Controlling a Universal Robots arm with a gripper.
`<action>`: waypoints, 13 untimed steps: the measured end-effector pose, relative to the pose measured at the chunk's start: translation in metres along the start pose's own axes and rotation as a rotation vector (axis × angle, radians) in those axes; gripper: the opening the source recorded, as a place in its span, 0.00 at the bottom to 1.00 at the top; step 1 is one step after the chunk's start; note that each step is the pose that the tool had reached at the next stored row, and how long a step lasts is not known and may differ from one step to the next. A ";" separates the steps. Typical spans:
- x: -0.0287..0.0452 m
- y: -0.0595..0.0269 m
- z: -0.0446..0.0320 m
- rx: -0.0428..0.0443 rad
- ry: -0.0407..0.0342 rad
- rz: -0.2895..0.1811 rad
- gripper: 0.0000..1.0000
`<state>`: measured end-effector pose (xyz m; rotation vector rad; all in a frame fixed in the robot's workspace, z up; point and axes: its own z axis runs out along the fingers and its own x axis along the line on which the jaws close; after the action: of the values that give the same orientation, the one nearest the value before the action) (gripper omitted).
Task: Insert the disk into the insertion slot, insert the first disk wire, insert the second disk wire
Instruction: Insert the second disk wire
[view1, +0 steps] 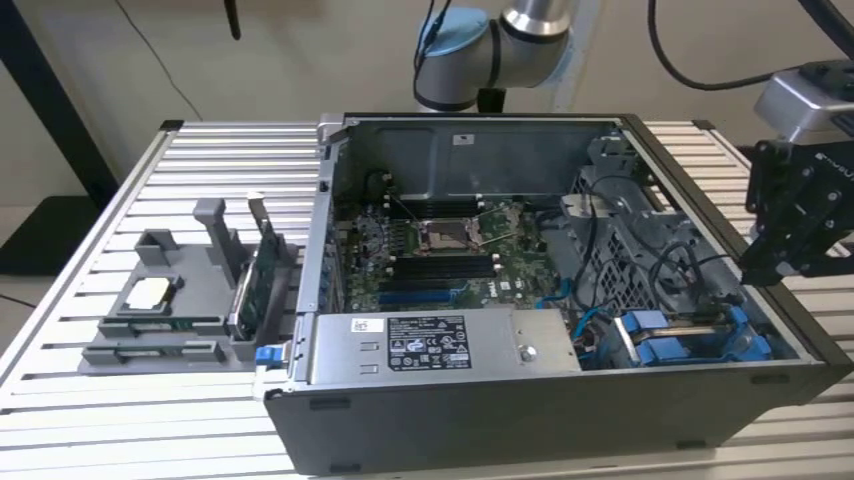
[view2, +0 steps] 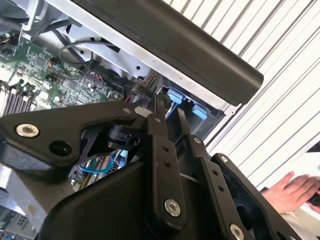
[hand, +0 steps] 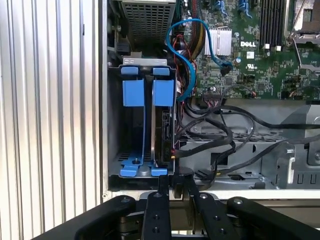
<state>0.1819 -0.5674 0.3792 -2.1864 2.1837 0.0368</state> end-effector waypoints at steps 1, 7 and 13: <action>-0.0002 -0.0002 0.0009 0.0000 0.0000 0.000 0.27; -0.0008 -0.0003 0.0041 0.0000 -0.0002 0.000 0.25; -0.0009 -0.0004 0.0042 -0.0015 -0.0001 0.000 0.17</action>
<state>0.1823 -0.5663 0.3750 -2.1871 2.1844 0.0385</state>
